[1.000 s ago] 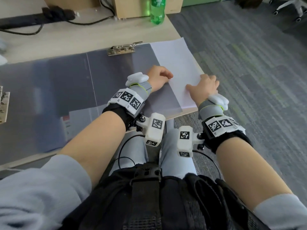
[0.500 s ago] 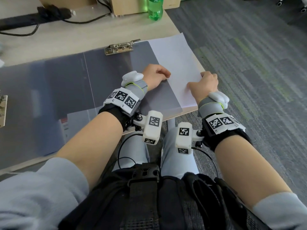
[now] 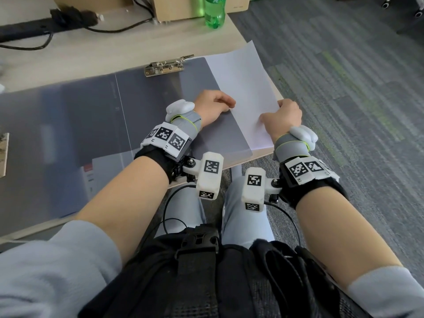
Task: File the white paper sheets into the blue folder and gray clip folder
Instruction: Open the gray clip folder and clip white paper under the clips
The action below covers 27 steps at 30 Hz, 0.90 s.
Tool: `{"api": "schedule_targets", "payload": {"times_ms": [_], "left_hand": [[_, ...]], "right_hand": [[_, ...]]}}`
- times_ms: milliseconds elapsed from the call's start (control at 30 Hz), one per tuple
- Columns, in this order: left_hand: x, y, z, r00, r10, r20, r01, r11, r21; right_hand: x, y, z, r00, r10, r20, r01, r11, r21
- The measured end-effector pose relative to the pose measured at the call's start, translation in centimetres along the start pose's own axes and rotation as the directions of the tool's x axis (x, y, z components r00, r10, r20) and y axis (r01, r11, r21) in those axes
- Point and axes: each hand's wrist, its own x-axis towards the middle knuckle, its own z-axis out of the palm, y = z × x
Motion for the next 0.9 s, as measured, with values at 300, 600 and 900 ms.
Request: {"api": "schedule_targets", "payload": {"times_ms": [300, 600, 900], "left_hand": [[-0.3, 0.1, 0.0, 1.000, -0.002, 0.005, 0.002, 1.000, -0.026], [-0.3, -0.1, -0.2, 1.000, -0.003, 0.021, 0.004, 0.999, -0.038], [-0.8, 0.3, -0.3, 1.000, 0.020, -0.011, -0.021, 0.993, -0.118]], "right_hand": [[-0.6, -0.4, -0.3, 0.998, 0.035, 0.056, -0.035, 0.999, -0.008], [-1.4, -1.1, -0.8, 0.995, -0.102, 0.010, 0.103, 0.994, -0.042], [-2.1, -3.4, -3.1, 0.969, -0.246, -0.026, 0.244, 0.968, -0.065]]}}
